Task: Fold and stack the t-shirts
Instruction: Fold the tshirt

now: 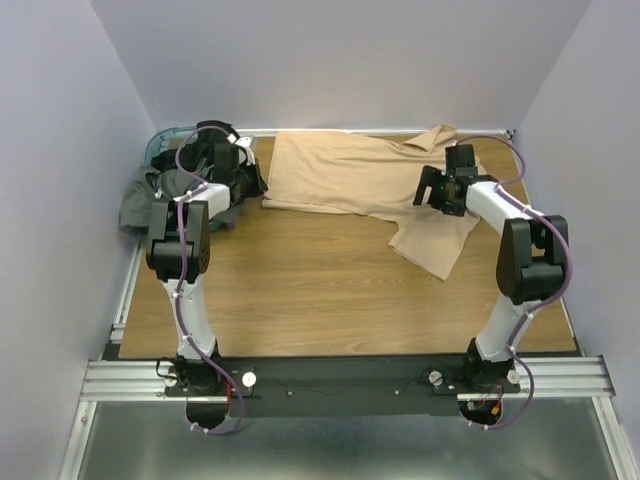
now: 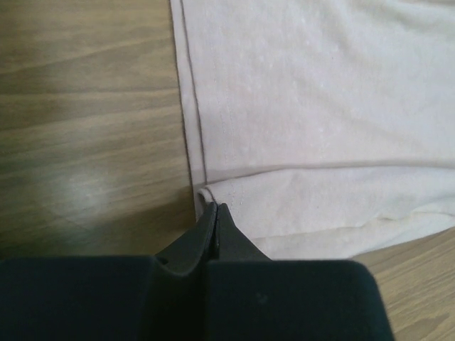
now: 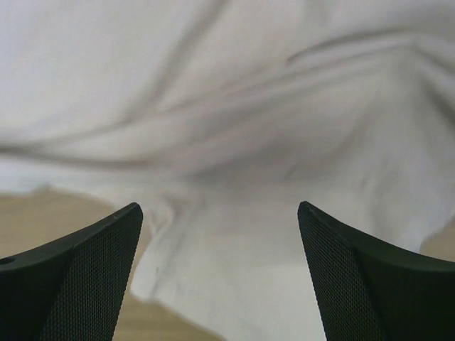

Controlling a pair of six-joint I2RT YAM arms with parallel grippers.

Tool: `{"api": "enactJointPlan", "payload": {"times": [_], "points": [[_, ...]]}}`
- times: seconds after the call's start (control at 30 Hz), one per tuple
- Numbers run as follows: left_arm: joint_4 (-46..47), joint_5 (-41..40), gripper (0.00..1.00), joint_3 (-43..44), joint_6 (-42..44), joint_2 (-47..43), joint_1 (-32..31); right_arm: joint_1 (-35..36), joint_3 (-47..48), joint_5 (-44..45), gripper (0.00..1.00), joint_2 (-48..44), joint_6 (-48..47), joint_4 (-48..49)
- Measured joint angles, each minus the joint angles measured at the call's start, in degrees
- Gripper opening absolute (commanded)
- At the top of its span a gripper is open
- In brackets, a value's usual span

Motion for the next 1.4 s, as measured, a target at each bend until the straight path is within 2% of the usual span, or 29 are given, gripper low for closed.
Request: {"api": "enactJointPlan", "payload": {"times": [0.13,0.33,0.53,0.77,1.1,1.37,1.4], "points": [[0.5,1.7,0.0,-2.2,0.2,0.0,0.0,4.3,-10.1,3.5,0.93,-10.4,2.3,-1.8],[1.3,3.3,0.0,-3.1,0.2,0.0,0.0,4.2,-24.7,9.3,0.91,-19.7,7.6,-6.6],[2.4,4.6,0.0,-3.5,0.2,0.0,0.0,4.1,-32.0,11.4,0.83,-27.6,12.6,-9.8],[3.6,6.1,0.0,-3.9,0.1,0.0,0.0,4.1,-34.1,11.4,0.64,-28.6,15.0,-10.2],[4.0,6.1,0.0,-4.3,0.1,0.0,0.0,4.1,-36.5,11.5,0.45,-29.0,15.9,-10.1],[4.4,6.5,0.0,-4.7,-0.1,-0.1,0.0,4.1,-36.5,11.4,0.36,-28.4,15.5,-8.8],[4.4,6.5,0.0,-4.8,-0.1,-0.2,0.0,4.1,-36.3,11.4,0.32,-28.1,15.4,-8.3]]}}
